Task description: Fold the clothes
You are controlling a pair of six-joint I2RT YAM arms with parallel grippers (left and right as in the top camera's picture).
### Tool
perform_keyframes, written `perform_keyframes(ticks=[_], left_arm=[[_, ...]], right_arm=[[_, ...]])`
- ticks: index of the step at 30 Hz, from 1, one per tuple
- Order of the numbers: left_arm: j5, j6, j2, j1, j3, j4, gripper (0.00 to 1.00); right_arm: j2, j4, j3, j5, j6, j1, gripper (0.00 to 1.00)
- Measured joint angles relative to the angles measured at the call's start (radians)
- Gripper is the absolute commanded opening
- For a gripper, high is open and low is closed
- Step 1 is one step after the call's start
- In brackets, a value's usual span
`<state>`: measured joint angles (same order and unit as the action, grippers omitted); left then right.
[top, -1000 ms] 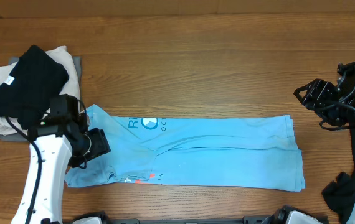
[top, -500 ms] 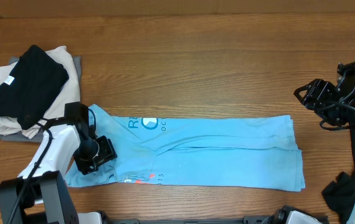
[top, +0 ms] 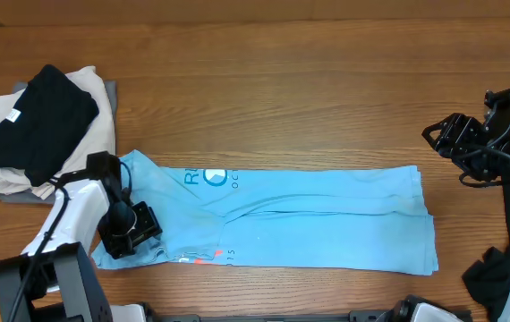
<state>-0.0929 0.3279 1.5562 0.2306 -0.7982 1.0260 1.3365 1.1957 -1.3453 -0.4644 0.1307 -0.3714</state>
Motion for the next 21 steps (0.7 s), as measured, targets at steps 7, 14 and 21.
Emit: perform_keyframes(ticks=[7, 14, 21], left_arm=[[-0.013, -0.028, 0.0, 0.046, 0.007, -0.021, 0.67], [-0.059, -0.044, 0.0, 0.032, 0.06, -0.054, 0.26], [-0.092, -0.065, 0.0, 0.031, 0.063, -0.05, 0.06]], right_arm=[[0.0, -0.007, 0.0, 0.0, 0.0, 0.0, 0.66], [0.0, -0.018, 0.0, 0.0, 0.0, 0.0, 0.66], [0.0, -0.019, 0.0, 0.0, 0.0, 0.0, 0.66]])
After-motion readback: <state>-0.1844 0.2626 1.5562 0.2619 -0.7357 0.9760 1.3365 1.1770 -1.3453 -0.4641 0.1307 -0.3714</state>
